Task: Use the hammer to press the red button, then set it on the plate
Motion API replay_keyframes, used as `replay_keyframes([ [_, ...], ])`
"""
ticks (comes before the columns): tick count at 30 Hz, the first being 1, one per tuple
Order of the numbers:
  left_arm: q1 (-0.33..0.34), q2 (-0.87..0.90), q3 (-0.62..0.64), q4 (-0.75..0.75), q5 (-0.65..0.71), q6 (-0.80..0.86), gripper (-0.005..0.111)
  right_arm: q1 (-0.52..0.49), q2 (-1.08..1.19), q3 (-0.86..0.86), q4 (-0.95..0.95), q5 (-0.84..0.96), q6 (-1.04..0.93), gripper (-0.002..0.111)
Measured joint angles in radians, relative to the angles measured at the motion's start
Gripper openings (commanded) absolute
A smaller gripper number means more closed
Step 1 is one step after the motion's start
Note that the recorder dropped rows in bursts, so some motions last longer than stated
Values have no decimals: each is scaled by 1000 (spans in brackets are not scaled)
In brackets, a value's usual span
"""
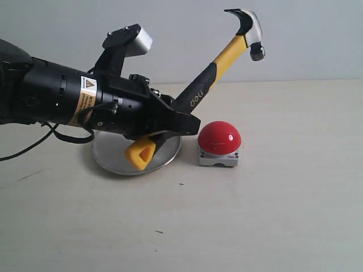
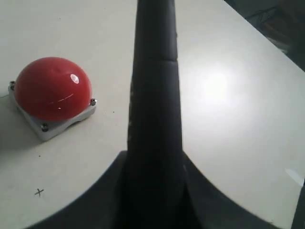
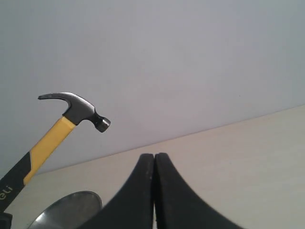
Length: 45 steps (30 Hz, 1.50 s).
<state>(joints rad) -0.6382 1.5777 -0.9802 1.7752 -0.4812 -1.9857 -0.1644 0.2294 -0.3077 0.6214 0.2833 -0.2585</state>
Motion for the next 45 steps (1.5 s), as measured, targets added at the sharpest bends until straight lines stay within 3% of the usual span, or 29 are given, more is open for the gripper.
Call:
replay_keyframes([
  [14,0,0,6,-9,405,234,0,0,0,0,8,5,0,0],
  [25,0,0,6,-50,639,429,0,0,0,0,8,6,0,0],
  [29,0,0,6,-271,777,755,0,0,0,0,8,6,0,0],
  [38,2,-4,-55,-1088,1059,1417,0,0,0,0,8,6,0,0],
  [41,-11,-21,-59,-1259,1064,1538,0,0,0,0,8,8,0,0],
  [45,-71,-51,-66,-1369,1053,1589,0,0,0,0,8,8,0,0],
])
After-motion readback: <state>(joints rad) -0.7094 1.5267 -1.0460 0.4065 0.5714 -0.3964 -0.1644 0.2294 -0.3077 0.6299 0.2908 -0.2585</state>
